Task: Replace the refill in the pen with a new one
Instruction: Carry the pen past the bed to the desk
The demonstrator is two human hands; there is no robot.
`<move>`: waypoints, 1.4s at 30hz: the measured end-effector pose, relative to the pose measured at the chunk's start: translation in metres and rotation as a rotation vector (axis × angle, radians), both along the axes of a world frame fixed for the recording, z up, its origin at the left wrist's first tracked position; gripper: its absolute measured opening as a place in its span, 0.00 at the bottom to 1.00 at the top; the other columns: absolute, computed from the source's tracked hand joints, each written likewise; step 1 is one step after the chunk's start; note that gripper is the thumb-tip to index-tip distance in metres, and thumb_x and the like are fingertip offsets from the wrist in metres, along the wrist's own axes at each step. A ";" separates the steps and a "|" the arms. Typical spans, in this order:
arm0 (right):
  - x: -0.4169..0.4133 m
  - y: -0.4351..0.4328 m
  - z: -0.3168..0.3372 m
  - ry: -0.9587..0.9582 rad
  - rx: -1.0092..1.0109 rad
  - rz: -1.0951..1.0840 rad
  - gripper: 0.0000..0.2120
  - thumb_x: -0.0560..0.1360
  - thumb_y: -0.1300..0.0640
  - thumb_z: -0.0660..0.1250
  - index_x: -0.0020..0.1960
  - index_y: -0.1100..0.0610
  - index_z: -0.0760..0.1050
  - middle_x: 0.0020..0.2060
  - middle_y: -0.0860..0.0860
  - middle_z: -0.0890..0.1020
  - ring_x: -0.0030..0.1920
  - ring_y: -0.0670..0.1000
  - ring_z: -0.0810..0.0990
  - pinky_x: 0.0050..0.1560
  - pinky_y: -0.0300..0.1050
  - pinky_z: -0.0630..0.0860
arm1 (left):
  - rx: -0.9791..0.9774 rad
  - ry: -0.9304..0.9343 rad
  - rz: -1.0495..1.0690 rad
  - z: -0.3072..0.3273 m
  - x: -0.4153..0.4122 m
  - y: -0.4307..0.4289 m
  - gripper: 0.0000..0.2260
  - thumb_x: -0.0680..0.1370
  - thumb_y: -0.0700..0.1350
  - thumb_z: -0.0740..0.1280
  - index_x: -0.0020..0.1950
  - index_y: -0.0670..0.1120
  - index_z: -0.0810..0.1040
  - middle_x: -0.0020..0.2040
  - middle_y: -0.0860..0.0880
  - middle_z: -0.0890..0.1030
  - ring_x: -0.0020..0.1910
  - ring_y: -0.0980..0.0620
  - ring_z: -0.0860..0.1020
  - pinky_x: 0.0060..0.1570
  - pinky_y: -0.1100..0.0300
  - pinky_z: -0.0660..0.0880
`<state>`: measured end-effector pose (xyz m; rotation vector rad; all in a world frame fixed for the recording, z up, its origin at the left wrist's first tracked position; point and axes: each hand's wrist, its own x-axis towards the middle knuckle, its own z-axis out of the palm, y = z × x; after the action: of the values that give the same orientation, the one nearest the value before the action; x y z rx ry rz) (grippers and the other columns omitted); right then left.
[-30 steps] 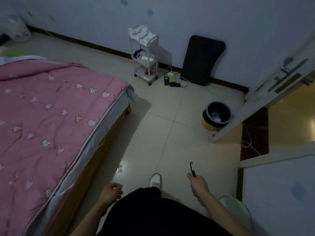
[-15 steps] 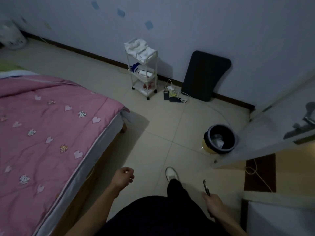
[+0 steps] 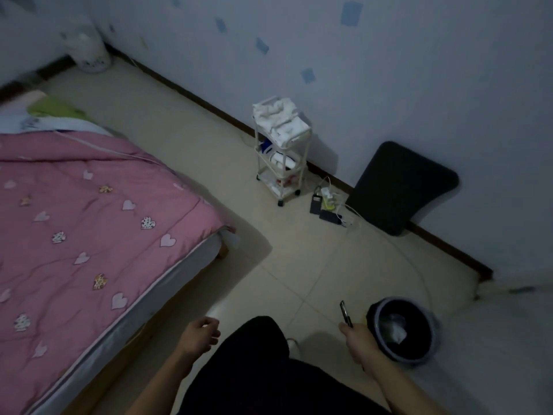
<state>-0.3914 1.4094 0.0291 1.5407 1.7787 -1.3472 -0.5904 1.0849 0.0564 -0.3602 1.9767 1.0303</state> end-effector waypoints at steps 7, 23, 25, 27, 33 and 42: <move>-0.144 0.073 -0.005 0.062 -0.007 0.105 0.15 0.80 0.53 0.64 0.36 0.56 0.69 0.25 0.50 0.70 0.24 0.49 0.66 0.26 0.40 0.59 | -0.041 -0.067 0.156 -0.013 -0.067 0.041 0.08 0.80 0.43 0.64 0.48 0.40 0.79 0.37 0.43 0.80 0.32 0.48 0.74 0.32 0.61 0.68; -0.411 0.204 0.005 -0.103 0.033 0.284 0.16 0.80 0.51 0.62 0.37 0.57 0.73 0.28 0.53 0.76 0.29 0.53 0.75 0.30 0.41 0.67 | 0.022 0.059 0.199 -0.012 -0.365 0.175 0.09 0.79 0.37 0.60 0.42 0.41 0.78 0.34 0.44 0.79 0.30 0.49 0.74 0.29 0.63 0.66; -0.444 0.217 0.001 -0.128 0.033 0.310 0.17 0.81 0.51 0.62 0.34 0.55 0.71 0.27 0.53 0.74 0.27 0.52 0.75 0.32 0.42 0.67 | 0.038 0.073 0.217 -0.010 -0.397 0.183 0.09 0.79 0.37 0.60 0.42 0.41 0.78 0.34 0.44 0.79 0.30 0.49 0.74 0.29 0.63 0.65; -0.480 0.226 0.000 -0.140 0.023 0.311 0.16 0.81 0.51 0.61 0.35 0.53 0.69 0.26 0.53 0.71 0.24 0.51 0.72 0.29 0.40 0.65 | 0.049 0.079 0.252 -0.009 -0.426 0.190 0.09 0.79 0.37 0.60 0.43 0.42 0.77 0.35 0.44 0.79 0.30 0.49 0.74 0.30 0.63 0.64; -0.612 0.246 0.000 -0.151 -0.018 0.443 0.15 0.82 0.52 0.59 0.39 0.56 0.73 0.30 0.55 0.72 0.29 0.53 0.71 0.31 0.42 0.65 | 0.056 0.050 0.361 -0.024 -0.504 0.201 0.09 0.80 0.38 0.60 0.42 0.41 0.77 0.34 0.44 0.78 0.29 0.50 0.72 0.30 0.62 0.63; -0.868 0.239 0.025 -0.021 -0.008 0.718 0.17 0.81 0.54 0.61 0.34 0.55 0.68 0.27 0.52 0.71 0.28 0.52 0.70 0.32 0.42 0.63 | -0.042 -0.042 0.621 -0.024 -0.598 0.199 0.08 0.77 0.36 0.60 0.42 0.41 0.77 0.33 0.45 0.80 0.29 0.50 0.74 0.28 0.65 0.65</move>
<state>-1.2591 1.6489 0.0540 0.7636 2.0207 -0.9613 -1.1887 1.2834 0.0319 -1.0546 1.8866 1.3416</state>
